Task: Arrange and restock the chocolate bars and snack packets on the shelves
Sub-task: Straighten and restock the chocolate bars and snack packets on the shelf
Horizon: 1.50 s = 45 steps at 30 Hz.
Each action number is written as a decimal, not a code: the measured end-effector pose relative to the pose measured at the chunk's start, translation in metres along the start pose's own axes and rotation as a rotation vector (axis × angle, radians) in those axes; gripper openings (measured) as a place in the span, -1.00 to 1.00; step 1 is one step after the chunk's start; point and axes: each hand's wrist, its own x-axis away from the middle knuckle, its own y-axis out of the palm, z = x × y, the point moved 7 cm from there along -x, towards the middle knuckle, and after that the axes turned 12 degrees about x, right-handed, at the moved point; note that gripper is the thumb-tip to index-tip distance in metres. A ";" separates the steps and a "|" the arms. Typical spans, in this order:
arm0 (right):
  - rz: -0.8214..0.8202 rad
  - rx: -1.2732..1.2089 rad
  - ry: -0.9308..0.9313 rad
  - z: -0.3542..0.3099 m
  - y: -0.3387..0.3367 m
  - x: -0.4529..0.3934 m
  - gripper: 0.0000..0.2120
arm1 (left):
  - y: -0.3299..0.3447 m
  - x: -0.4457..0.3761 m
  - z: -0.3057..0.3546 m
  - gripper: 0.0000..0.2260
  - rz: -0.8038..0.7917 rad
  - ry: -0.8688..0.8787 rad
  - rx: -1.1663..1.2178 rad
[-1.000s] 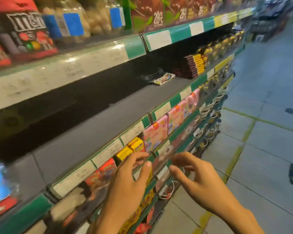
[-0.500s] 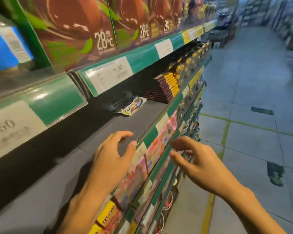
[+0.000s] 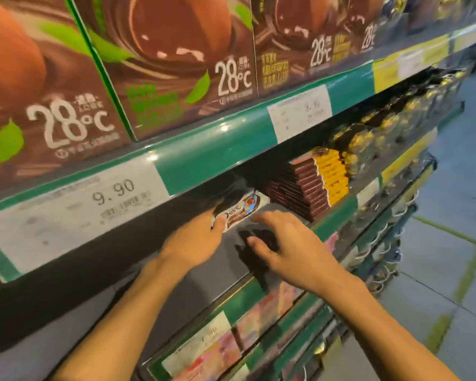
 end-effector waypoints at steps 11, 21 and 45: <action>-0.114 0.240 -0.367 0.027 0.036 -0.071 -0.43 | 0.015 -0.021 -0.017 -0.59 -0.027 -0.168 -0.129; -0.300 0.103 -0.490 0.020 0.020 -0.079 -0.66 | -0.014 0.019 -0.041 -0.81 0.084 -0.274 -0.104; -0.202 -0.188 -0.348 -0.019 -0.004 -0.051 -0.72 | -0.043 0.121 -0.054 -0.87 0.476 -0.390 0.710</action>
